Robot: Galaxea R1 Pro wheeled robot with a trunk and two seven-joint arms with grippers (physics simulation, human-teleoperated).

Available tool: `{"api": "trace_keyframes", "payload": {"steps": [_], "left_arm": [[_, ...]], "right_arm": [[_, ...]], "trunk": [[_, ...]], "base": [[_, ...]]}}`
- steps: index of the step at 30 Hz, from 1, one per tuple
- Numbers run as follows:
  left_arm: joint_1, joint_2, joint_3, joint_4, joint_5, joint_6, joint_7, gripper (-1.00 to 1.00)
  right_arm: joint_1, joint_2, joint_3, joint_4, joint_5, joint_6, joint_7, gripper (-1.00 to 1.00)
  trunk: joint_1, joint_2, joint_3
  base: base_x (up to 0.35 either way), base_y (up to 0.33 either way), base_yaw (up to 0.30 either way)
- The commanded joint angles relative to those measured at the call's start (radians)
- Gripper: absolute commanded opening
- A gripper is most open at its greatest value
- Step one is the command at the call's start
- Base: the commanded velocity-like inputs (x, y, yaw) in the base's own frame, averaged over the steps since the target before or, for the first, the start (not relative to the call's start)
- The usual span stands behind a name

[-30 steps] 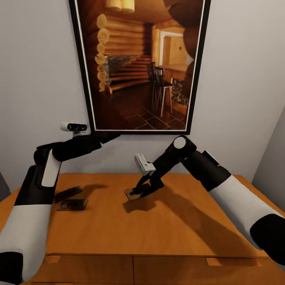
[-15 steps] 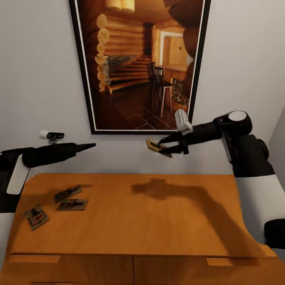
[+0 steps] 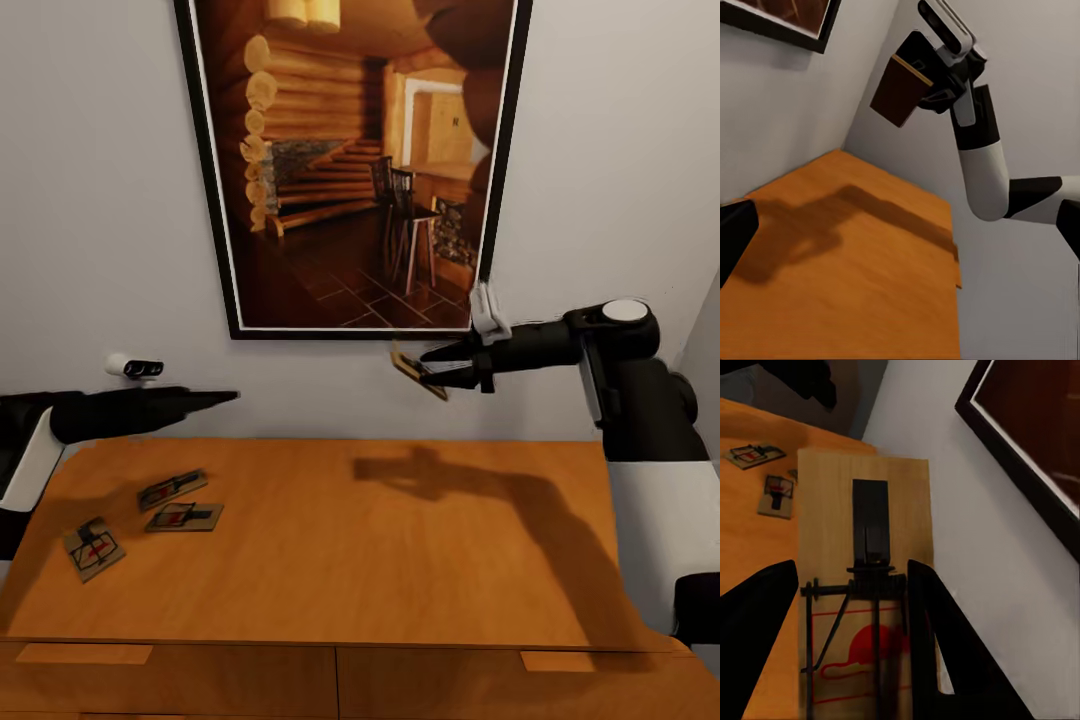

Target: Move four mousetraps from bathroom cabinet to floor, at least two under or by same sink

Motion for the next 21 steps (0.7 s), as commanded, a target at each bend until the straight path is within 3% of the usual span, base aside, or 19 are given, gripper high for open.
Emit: {"api": "trace_keyframes", "payload": {"steps": [1,5,14,21], "left_arm": [[0.005,0.0,-0.006,0.006,0.003,0.008,-0.001,1.0],[0.028,0.002,-0.029,0.028,0.004,0.0,0.0,1.0],[0.074,0.011,-0.077,0.03,0.002,-0.003,0.0,1.0],[0.062,0.021,-0.078,0.015,0.001,-0.001,0.002,1.0]], "right_arm": [[0.005,0.001,0.006,0.005,0.007,0.016,0.005,-1.0],[0.027,0.001,0.026,0.027,0.009,0.039,0.005,-1.0],[0.078,0.001,0.025,0.052,0.01,0.089,0.005,-1.0],[0.118,-0.002,0.018,0.052,0.006,0.128,0.005,-1.0]], "trunk": [[0.0,-0.001,-0.001],[0.0,-0.001,-0.001],[0.0,-0.001,-0.001],[0.0,-0.001,-0.001]], "base": [[0.0,0.0,0.0],[0.0,0.0,0.0],[0.0,0.0,0.0],[0.0,0.0,0.0]]}}
